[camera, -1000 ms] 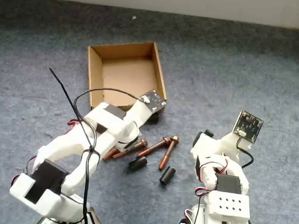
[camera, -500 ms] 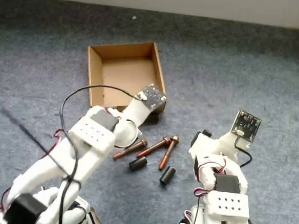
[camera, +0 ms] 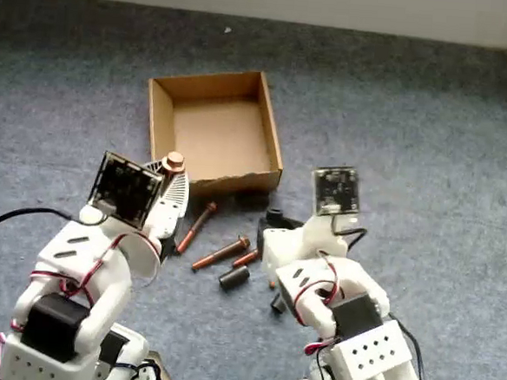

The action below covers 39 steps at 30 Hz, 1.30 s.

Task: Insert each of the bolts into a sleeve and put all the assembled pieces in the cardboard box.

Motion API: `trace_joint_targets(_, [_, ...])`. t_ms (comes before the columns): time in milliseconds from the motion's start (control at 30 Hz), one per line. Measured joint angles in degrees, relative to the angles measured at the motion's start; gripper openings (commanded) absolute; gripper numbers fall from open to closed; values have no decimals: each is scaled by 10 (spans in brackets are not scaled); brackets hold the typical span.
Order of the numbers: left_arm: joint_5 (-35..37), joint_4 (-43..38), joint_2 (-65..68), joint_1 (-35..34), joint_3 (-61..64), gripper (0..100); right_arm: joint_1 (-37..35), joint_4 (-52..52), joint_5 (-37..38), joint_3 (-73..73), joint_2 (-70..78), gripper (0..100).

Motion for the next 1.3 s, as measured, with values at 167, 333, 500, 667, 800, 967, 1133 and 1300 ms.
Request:
trace_joint_targets(167, [43,-23,-43,0,0,5,-69,-79,75,10,-65,5])
trace_joint_targets(333, [105,-74,-45,1,0,5,-106,-186,159,106,-170,5])
trace_joint_targets(500, [132,-108,-46,1,0,5,-111,-226,180,202,-259,5])
trace_joint_targets(667, [160,-114,-49,7,0,5,-129,-228,184,240,-316,5])
trace_joint_targets(800, [164,-115,-53,67,14,5,-147,-228,184,248,-350,5])
trace_joint_targets(967, [164,-133,-50,89,52,5,-149,-230,184,248,-360,5])
trace_joint_targets(1133, [164,-134,-50,93,54,5,-149,-230,184,248,-360,5])
trace_joint_targets(1300, [163,-135,-51,126,54,5,-149,-230,184,249,-360,5])
